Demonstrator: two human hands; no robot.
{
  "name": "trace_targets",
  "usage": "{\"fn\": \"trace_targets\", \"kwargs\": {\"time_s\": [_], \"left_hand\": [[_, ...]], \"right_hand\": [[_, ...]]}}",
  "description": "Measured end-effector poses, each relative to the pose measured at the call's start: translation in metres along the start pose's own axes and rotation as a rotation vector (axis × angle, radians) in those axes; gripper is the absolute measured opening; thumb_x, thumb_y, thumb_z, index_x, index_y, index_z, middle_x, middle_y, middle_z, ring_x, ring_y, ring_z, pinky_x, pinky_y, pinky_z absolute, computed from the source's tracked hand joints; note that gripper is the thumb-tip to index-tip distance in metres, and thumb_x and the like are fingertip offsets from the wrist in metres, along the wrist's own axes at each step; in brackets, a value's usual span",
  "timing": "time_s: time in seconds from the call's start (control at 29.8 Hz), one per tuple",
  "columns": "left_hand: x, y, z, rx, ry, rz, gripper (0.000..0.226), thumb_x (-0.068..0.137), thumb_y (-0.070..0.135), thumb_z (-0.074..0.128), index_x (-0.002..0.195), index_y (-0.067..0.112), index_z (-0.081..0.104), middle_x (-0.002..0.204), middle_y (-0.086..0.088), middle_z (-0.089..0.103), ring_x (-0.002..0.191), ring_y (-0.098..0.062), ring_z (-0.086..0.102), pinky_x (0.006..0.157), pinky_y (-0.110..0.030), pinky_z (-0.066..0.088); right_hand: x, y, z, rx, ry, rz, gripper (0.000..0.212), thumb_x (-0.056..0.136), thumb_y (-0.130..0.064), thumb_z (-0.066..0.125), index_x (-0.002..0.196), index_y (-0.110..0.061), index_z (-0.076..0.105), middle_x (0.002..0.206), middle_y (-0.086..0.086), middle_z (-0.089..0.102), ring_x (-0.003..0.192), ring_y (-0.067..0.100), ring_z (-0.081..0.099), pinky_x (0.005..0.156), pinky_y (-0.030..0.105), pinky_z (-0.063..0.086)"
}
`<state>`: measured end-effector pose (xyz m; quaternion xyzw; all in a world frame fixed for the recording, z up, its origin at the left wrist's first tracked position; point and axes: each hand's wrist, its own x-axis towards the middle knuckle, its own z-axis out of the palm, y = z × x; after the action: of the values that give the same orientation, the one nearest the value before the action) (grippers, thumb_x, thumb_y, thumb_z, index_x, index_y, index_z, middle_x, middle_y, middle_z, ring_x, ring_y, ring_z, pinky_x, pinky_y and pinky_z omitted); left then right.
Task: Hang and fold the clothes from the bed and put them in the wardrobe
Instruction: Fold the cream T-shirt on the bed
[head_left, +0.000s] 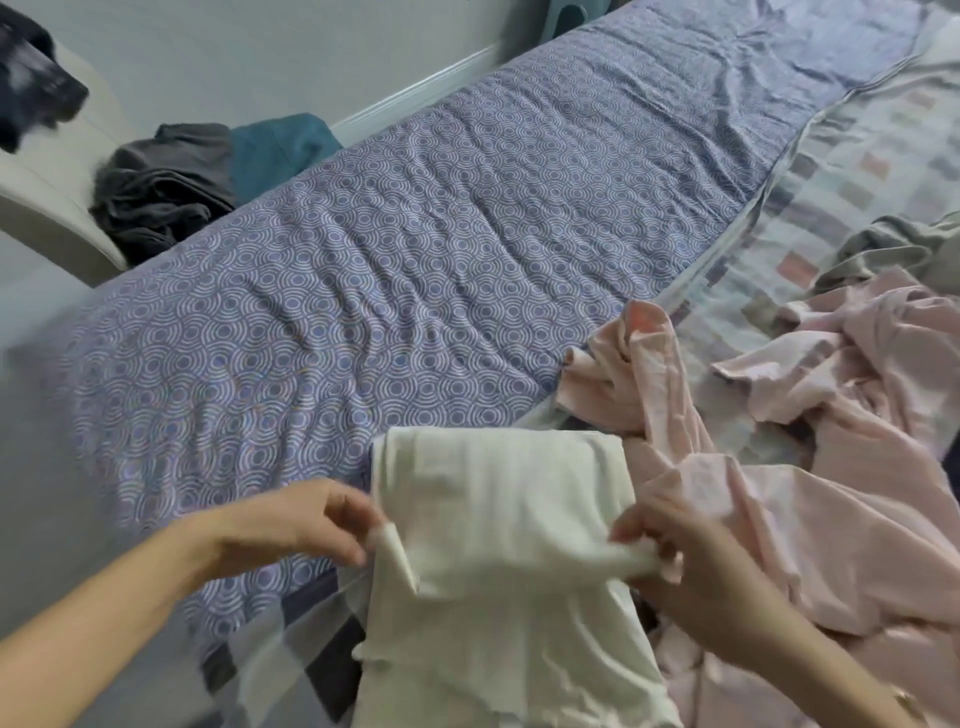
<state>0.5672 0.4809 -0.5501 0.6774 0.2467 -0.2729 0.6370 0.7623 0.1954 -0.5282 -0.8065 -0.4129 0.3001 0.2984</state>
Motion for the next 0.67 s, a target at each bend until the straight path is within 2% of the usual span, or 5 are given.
{"fn": "trace_targets", "kwargs": {"time_s": [0.1,0.2,0.37,0.54,0.67], "left_hand": [[0.012,-0.017,0.011,0.500,0.264,-0.126,0.025,0.066,0.006,0.059,0.069,0.026,0.074,0.085,-0.003,0.071,0.086,-0.017,0.064,0.072,-0.018,0.047],[0.027,0.000,0.020,0.564,0.622,0.040,0.034,0.079,0.022,0.072,0.111,0.015,0.062,0.109,0.000,0.060,0.104,-0.015,0.056,0.087,-0.021,0.043],[0.064,0.006,0.016,0.546,0.513,0.065,0.073,0.072,0.036,0.079,0.133,0.012,0.048,0.134,-0.006,0.051,0.126,-0.021,0.046,0.105,-0.029,0.036],[0.080,-0.001,0.007,0.554,0.841,-0.082,0.058,0.079,0.045,0.068,0.116,0.001,0.056,0.117,-0.019,0.057,0.109,-0.035,0.053,0.092,-0.039,0.044],[0.087,0.002,0.006,0.422,0.844,-0.306,0.072,0.089,0.051,0.050,0.114,-0.016,0.054,0.117,-0.033,0.056,0.108,-0.041,0.055,0.089,-0.039,0.043]], "right_hand": [[-0.019,0.015,0.013,-0.243,-0.305,0.147,0.035,0.079,-0.006,0.057,0.093,-0.038,0.061,0.086,-0.020,0.050,0.078,-0.002,0.050,0.071,0.009,0.038],[0.007,0.016,0.013,-0.089,0.021,0.204,0.026,0.081,-0.001,0.062,0.101,-0.019,0.065,0.089,-0.010,0.059,0.085,0.012,0.055,0.078,0.017,0.043],[0.075,0.012,0.008,-0.284,-0.026,0.162,0.068,0.077,-0.017,0.071,0.138,-0.018,0.042,0.133,0.002,0.047,0.123,0.023,0.043,0.102,0.029,0.034],[0.101,0.024,-0.004,-0.133,0.116,0.428,0.025,0.080,-0.030,0.069,0.090,-0.009,0.062,0.087,0.006,0.060,0.061,0.013,0.054,0.042,0.009,0.037],[0.095,0.025,0.002,0.026,0.106,0.661,0.032,0.088,-0.031,0.058,0.066,-0.008,0.055,0.058,0.005,0.049,0.057,0.022,0.051,0.046,0.024,0.038]]}}
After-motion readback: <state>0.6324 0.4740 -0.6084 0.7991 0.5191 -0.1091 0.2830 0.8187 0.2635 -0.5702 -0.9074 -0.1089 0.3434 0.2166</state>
